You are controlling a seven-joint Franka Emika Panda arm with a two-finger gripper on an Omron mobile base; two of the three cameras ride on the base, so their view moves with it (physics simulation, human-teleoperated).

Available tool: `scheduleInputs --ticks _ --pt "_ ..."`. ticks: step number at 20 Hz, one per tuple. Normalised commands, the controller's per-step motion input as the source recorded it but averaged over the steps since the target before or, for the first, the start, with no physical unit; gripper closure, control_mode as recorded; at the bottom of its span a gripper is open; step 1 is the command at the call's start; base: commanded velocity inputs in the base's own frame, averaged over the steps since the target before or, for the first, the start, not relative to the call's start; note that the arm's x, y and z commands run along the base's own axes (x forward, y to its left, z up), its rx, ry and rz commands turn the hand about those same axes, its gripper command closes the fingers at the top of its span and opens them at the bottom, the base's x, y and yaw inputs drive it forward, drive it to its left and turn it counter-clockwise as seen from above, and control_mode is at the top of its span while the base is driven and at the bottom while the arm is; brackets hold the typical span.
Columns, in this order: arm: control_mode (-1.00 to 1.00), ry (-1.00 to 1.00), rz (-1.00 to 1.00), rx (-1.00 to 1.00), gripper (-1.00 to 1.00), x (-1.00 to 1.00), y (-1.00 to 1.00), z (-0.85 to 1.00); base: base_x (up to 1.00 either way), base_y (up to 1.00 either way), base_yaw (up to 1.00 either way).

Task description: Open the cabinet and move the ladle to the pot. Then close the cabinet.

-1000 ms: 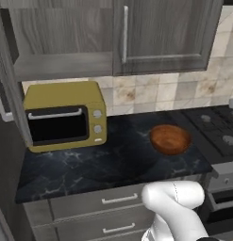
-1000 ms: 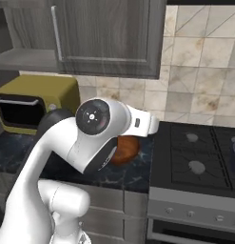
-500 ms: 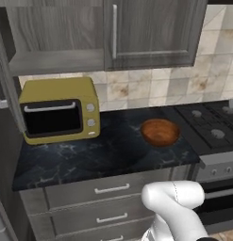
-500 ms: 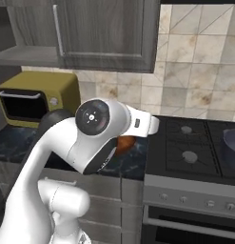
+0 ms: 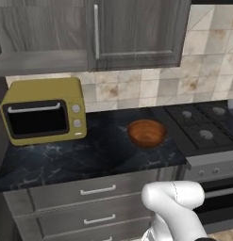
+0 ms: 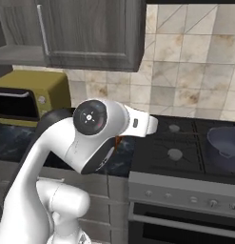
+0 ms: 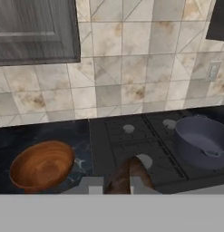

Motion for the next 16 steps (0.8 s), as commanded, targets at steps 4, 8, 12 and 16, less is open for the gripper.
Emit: scheduleInputs --ticks 4,8,12,16 --pt "1.0 0.0 0.0 0.0 1.0 0.0 0.0 0.0 -0.01 -0.59 0.0" --pt "1.0 0.0 0.0 0.0 1.0 0.0 0.0 0.0 0.0 -0.47 0.0" --pt "1.0 0.0 0.0 0.0 1.0 0.0 0.0 0.0 0.0 -0.39 0.0" --pt "1.0 0.0 0.0 0.0 1.0 0.0 0.0 0.0 0.0 -0.34 0.01"
